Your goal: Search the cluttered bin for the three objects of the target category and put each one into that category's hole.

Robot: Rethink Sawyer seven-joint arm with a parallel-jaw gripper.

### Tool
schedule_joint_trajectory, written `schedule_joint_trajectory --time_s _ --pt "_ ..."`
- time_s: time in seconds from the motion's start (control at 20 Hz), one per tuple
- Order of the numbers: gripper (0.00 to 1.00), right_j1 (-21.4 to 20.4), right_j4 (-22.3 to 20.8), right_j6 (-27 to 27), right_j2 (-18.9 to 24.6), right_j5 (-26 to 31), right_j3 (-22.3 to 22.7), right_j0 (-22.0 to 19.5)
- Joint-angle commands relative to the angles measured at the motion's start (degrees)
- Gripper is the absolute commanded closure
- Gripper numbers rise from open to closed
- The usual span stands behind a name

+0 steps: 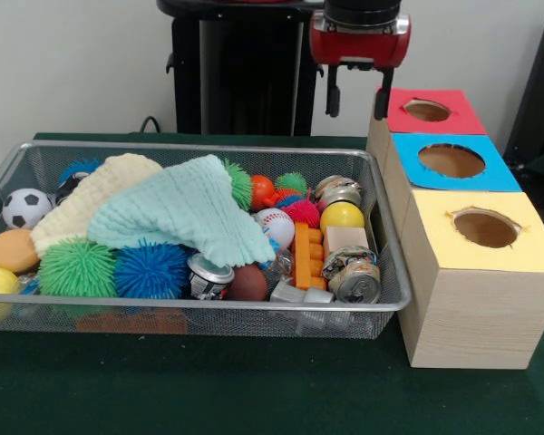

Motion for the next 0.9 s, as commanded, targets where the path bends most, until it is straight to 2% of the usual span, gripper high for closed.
schedule_joint_trajectory --time_s 0.05,0.35,0.9 --pt "0.0 3.88 -3.75 -5.03 5.18 6.8 -8.14 -4.52" --pt "0.0 6.67 -6.53 -8.58 7.06 5.92 -11.13 -8.95" --pt "0.0 10.22 -12.11 -11.06 10.46 4.3 -14.11 -14.88"
